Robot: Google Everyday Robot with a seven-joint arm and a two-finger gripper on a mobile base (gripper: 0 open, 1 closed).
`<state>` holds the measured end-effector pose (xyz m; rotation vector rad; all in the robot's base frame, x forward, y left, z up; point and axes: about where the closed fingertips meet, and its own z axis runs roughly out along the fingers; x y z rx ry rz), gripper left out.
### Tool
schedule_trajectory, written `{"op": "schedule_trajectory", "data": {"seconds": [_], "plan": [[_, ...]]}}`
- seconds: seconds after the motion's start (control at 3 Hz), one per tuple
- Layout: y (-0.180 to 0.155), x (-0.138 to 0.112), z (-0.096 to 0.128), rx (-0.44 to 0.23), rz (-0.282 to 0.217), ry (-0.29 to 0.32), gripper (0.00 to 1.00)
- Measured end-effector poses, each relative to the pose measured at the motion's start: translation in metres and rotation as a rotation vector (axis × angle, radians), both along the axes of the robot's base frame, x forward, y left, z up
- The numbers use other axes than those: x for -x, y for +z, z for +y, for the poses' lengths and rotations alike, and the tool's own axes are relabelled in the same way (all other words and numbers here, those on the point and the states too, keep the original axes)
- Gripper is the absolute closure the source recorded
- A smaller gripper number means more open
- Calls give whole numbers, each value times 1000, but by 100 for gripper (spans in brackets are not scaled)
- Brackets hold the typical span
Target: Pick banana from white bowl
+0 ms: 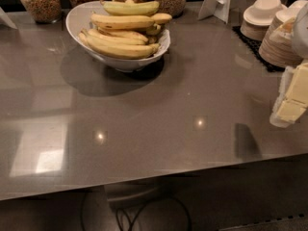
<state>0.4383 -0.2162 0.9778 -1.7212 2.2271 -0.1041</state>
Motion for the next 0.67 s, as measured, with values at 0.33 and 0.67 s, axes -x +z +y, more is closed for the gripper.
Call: {"op": "schedule_trajectory", "data": {"seconds": [0.33,0.67], "plan": [[0,0,0,-1,0,0,0],[-2,-37,32,-141,-29,49,0]]}}
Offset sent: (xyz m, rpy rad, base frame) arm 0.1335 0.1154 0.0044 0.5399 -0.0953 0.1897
